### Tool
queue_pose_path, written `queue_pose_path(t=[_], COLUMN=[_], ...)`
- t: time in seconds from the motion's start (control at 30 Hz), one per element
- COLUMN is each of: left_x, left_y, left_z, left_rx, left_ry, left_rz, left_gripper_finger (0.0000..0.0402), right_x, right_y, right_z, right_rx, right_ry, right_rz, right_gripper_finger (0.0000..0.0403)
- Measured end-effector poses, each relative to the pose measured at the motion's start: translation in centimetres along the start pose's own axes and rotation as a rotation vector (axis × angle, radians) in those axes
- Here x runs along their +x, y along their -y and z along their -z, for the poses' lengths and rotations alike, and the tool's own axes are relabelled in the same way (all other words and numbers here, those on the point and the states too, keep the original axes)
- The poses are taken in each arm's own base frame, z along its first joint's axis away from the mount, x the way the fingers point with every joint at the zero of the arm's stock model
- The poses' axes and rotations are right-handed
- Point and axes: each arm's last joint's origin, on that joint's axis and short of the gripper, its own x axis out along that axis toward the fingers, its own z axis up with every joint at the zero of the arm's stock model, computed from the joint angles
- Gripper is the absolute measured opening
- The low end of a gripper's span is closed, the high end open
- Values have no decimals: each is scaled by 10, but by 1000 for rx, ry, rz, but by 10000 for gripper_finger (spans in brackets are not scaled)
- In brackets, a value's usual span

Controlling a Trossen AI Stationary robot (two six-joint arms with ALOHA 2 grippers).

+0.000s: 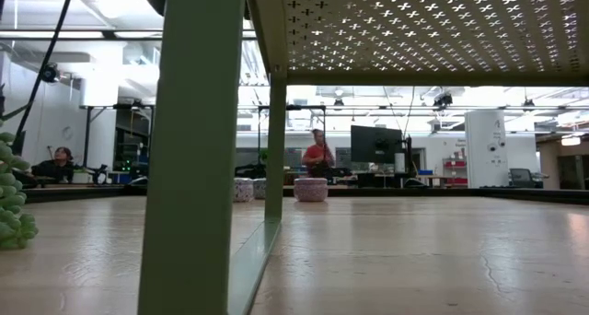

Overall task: Pick & Place candle stick holders
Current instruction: Put the left pink glass candle holder on the shelf aligned with the other pink glass candle holder

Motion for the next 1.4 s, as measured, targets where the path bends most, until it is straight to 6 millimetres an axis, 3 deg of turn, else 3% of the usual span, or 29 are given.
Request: queue_pose_path(t=[0.33,0.47,0.7,1.0,1.4], left_x=[41,60,80,96,114], left_y=[11,11,14,24,26], left_z=[13,18,24,30,37], left_rx=[21,31,48,95,89], left_ry=[-82,-109,-111,-147,-139], left_rz=[35,38,48,104,117], left_gripper_finger=[129,129,129,129,129], right_x=[-18,-32,-48,-46,-66], right_y=[-1,0,0,-4,-2], right_z=[23,34,55,77,92], right_rx=[63,70,89,121,150], right_ry=[22,54,94,101,165], right_rz=[1,4,11,40,82], right_gripper_finger=[184,137,20,8,8])
